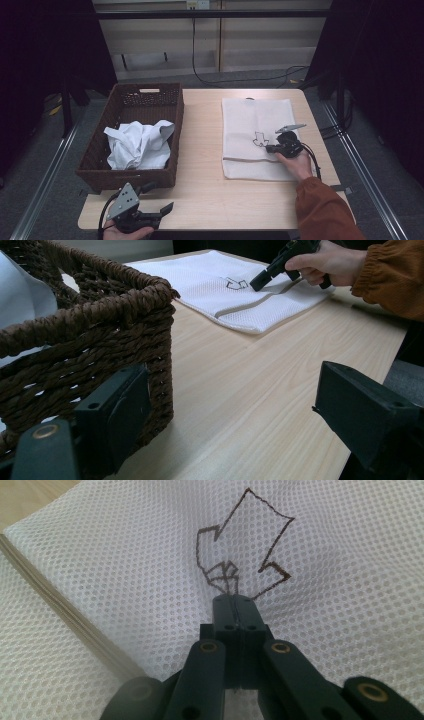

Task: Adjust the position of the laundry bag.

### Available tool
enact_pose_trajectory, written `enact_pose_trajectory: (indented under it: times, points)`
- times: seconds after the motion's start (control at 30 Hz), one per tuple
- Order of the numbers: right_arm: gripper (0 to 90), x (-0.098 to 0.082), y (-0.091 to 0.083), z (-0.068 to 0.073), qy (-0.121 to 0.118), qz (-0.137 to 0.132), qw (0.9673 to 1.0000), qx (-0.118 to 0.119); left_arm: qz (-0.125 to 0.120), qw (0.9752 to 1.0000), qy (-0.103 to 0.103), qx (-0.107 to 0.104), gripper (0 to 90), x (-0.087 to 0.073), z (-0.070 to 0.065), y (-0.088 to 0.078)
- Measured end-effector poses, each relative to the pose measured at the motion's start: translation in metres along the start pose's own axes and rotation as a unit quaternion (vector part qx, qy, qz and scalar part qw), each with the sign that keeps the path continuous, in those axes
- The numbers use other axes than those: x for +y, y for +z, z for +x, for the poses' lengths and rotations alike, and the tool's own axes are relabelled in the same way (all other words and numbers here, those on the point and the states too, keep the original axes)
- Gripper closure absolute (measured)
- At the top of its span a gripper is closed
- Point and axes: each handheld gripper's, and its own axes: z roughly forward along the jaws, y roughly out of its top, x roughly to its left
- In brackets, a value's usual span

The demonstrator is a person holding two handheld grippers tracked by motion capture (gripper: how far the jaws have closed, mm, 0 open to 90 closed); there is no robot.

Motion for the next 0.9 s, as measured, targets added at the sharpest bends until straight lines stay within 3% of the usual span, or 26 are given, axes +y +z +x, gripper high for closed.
enact_pose_trajectory:
  times: [0.07, 0.1, 0.13, 0.3, 0.4, 0.47, 0.9]
  points:
    - [90.0, 0.0, 0.0, 0.001, -0.001, 0.001, 1.0, 0.004, -0.003, 1.0, 0.001, -0.004, 14.2, 0.0, 0.001, 0.0]
    - [90.0, -0.001, 0.0, 0.003, -0.007, 0.001, 0.9999, 0.011, -0.01, 0.9998, -0.008, -0.012, 14.2, 0.0, 0.002, 0.0]
    - [90.0, -0.001, -0.001, 0.004, -0.007, 0.003, 0.9999, 0.01, -0.01, 1.0, -0.001, 0.002, 14.2, 0.0, 0.001, -0.002]
    - [90.0, -0.001, 0.0, 0.008, -0.007, 0.004, 0.9999, 0.014, -0.009, 0.9999, -0.006, -0.001, 14.2, 0.0, 0.002, -0.001]
    - [90.0, -0.001, 0.0, 0.01, -0.017, 0.005, 0.9997, 0.02, 0.003, 1.0, 0.008, 0.002, 14.2, 0.0, 0.001, 0.0]
    - [90.0, -0.001, 0.0, 0.012, -0.015, 0.004, 0.9996, 0.023, 0.0, 1.0, -0.001, -0.002, 14.2, 0.0, 0.002, 0.0]
    - [90.0, -0.001, 0.001, 0.023, -0.015, 0.009, 0.9995, 0.027, 0.002, 1.0, 0.001, 0.005, 14.3, 0.0, 0.001, 0.0]
